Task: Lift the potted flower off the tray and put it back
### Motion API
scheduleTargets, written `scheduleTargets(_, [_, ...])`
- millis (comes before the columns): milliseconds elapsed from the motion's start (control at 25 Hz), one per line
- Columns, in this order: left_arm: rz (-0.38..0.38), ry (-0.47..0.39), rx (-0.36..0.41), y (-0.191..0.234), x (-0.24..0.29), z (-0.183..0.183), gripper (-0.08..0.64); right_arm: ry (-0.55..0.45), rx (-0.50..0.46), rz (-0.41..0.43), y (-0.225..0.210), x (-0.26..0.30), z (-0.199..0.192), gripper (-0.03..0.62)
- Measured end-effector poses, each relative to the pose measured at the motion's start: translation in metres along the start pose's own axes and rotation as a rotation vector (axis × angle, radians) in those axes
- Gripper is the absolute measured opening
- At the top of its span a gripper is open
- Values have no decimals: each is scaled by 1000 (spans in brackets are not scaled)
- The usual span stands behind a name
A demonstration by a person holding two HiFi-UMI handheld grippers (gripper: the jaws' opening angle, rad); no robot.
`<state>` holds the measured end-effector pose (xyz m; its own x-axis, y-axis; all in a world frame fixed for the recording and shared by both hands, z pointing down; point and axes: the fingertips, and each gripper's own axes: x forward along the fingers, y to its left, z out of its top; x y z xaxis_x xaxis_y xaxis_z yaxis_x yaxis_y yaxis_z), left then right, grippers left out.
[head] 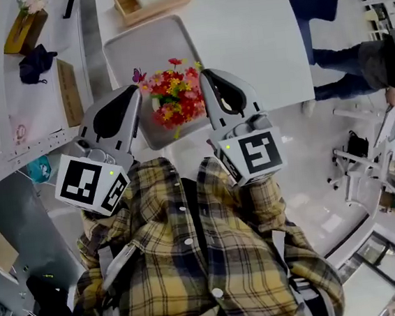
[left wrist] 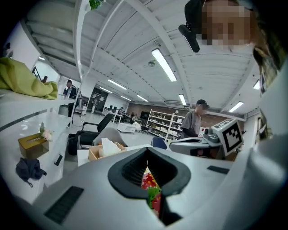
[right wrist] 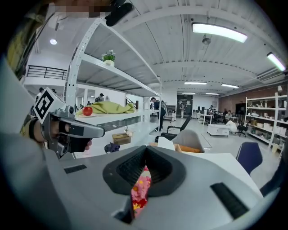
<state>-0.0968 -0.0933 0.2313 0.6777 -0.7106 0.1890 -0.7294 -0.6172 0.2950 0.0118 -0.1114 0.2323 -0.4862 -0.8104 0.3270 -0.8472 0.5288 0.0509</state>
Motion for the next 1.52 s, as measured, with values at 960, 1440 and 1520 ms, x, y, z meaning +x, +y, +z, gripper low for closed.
scheduleTargets(960, [-120,162,-9,12,-4,-78,135,146,136,243,-5,-39,-88,174])
scheduleTargets(1440, [-213,331,46,6,3,-146,292,289,84,420,6,-31,-157,250])
scheduleTargets(1520, [-228,359,65,4,6,-159,298,300,75,426,6,-26,-167,258])
